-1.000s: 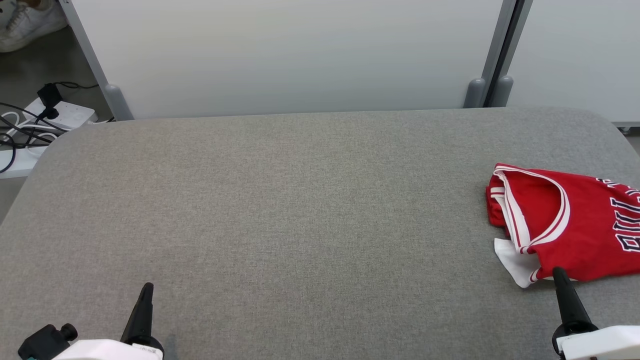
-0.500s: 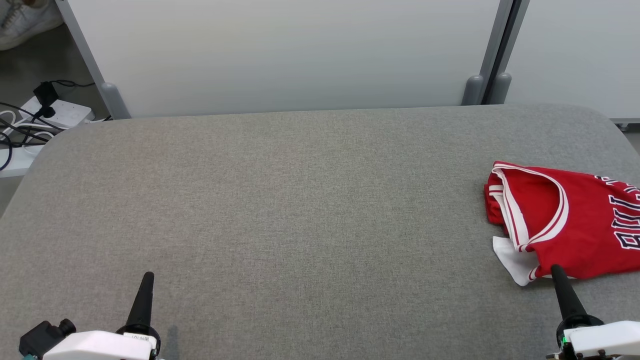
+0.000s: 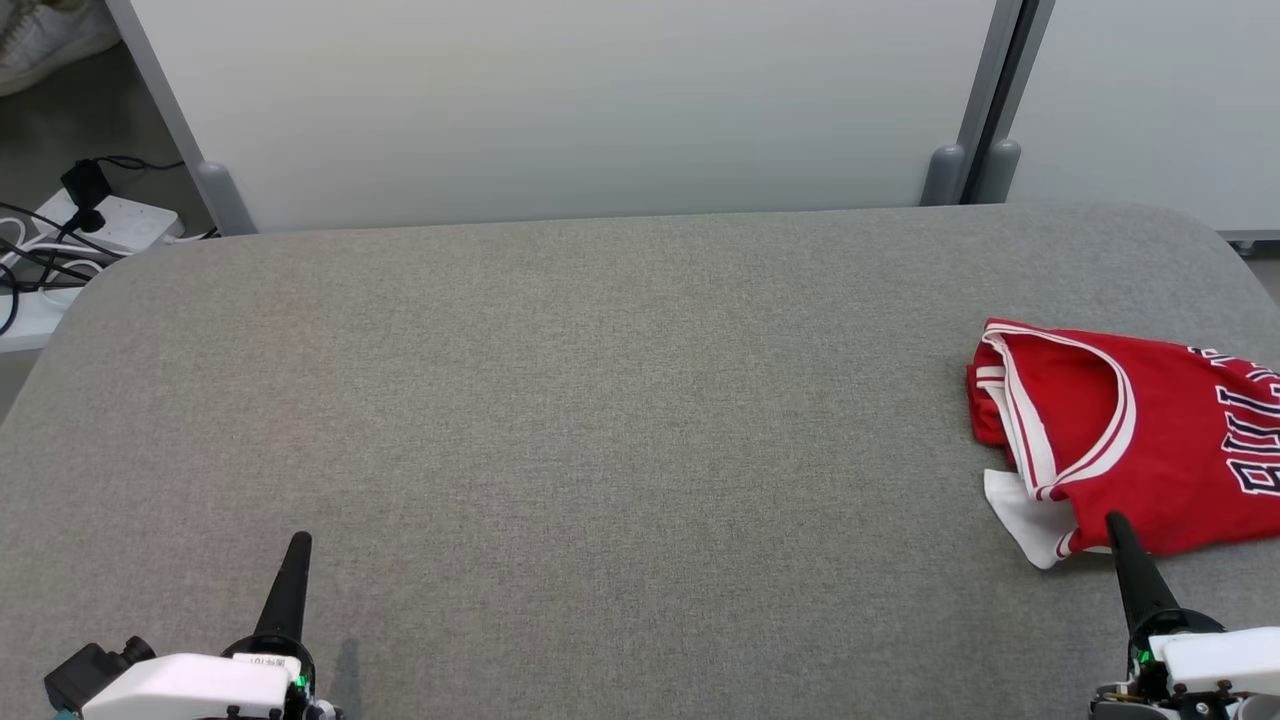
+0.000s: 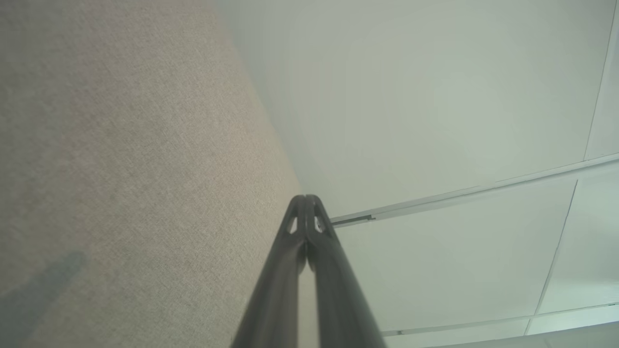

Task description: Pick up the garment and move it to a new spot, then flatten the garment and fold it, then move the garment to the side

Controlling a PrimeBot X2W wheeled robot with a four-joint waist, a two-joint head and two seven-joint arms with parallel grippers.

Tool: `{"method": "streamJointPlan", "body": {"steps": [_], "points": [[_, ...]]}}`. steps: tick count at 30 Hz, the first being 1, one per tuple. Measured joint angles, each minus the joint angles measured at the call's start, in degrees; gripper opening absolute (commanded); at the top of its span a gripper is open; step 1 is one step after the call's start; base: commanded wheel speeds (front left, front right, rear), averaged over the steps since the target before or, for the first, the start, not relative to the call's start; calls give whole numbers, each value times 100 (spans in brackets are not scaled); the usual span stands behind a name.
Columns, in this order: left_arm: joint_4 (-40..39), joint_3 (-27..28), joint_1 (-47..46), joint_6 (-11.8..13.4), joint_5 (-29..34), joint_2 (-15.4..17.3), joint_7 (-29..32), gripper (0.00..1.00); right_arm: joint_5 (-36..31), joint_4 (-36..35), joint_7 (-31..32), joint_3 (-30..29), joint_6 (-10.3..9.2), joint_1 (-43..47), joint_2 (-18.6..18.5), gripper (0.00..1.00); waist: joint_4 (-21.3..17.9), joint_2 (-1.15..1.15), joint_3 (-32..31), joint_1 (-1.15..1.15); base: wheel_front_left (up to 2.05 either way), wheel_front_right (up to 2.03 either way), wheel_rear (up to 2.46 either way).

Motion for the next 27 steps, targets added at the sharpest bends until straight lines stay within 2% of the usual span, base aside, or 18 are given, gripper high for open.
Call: {"method": "streamJointPlan", "body": {"steps": [20, 27], "points": [[178, 281, -291, -252, -1009, -320, 283, 0, 1330, 259, 204, -80, 0, -243, 63, 0, -39, 0, 52, -1, 0, 0, 0], [191, 339, -334, -298, -1183, -344, 324, 0, 1499, 299, 257, -91, 0, -268, 67, 0, -43, 0, 58, -1, 0, 0, 0]]}}
